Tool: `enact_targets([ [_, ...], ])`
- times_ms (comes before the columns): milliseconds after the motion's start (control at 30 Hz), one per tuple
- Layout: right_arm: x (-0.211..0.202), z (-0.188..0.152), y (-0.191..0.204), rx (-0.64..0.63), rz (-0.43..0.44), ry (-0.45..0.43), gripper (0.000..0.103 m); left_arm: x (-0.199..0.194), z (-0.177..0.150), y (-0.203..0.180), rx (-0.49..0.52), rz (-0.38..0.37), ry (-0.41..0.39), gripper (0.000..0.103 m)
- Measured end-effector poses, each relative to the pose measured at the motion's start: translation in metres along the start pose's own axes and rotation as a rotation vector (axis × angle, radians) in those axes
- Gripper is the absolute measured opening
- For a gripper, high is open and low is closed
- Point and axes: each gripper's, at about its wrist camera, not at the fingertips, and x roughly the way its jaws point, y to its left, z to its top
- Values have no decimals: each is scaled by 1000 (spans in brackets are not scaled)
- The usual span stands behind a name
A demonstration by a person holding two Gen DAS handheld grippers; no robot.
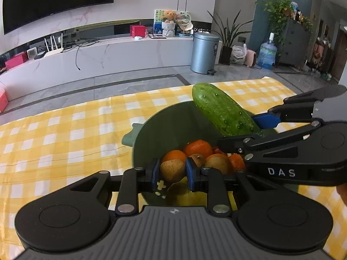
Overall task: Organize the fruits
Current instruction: 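Lift the cucumber with the right tool and carry it over the colander, then lower the cucumber into the colander and open the right tool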
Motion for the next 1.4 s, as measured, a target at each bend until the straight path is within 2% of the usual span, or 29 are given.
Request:
enact_targets([
  [233, 15, 4, 5, -41, 3, 44, 36, 1, -2, -7, 51, 38, -13, 32],
  [400, 23, 6, 3, -20, 3, 69, 37, 0, -2, -4, 39, 24, -16, 36],
  [500, 24, 7, 0, 11, 10, 75, 37, -3, -1, -4, 44, 26, -24, 42],
  [567, 25, 7, -2, 33, 14, 83, 38, -5, 0, -5, 49, 41, -33, 50],
  [800, 15, 11, -3, 48, 21, 67, 38, -17, 3, -4, 39, 38, -67, 55],
  [867, 7, 12, -2, 48, 16, 52, 39, -23, 4, -5, 39, 42, -81, 55],
  [1000, -10, 13, -3, 61, -23, 7, 55, -35, 6, -4, 17, 31, -110, 60],
  [1100, -28, 12, -6, 86, -35, -39, 59, -46, 6, -5, -4, 21, -128, 63],
  [1400, -108, -13, 0, 149, -94, -295, 75, -81, -1, -29, 43, 64, -204, 70],
])
